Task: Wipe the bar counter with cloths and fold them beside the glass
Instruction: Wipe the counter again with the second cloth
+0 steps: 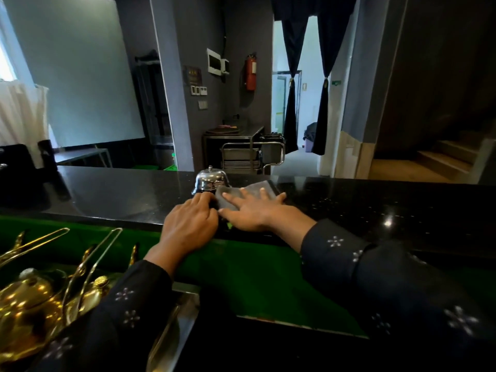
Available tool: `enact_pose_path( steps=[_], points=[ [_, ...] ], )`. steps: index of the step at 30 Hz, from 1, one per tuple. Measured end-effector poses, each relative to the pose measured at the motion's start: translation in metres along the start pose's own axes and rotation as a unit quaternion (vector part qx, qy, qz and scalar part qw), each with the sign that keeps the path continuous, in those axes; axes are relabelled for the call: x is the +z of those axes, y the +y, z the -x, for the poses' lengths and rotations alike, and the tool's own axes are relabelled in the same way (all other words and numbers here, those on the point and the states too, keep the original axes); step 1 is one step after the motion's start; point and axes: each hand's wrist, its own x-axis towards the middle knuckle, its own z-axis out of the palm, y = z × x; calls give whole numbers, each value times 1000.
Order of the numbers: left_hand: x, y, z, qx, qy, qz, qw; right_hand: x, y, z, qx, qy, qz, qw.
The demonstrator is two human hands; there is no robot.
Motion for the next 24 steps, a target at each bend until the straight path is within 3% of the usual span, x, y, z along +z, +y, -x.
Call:
enact_pose_path(
  steps=[5, 11, 13, 16, 22, 24],
  points=[
    [-7, -2, 2, 12, -40, -12, 999, 0, 43, 17, 21, 21, -8, 1000],
    [-11, 7, 7, 1, -52, -19, 998, -5, 201, 94, 234, 40, -26, 971],
    [-11, 11, 9, -8, -53, -21, 998, -8, 221, 116, 281, 26, -34, 959],
    [-10, 15, 8, -24, -51, -24, 998, -8, 191, 114, 280, 31, -30, 959],
    [-12, 18, 11, -37, -68, -23, 997, 11, 32, 74, 72, 49, 19, 996],
    [-14, 15, 11, -42, -75, -23, 996, 14, 16, 73, 36, 43, 18, 998]
  ],
)
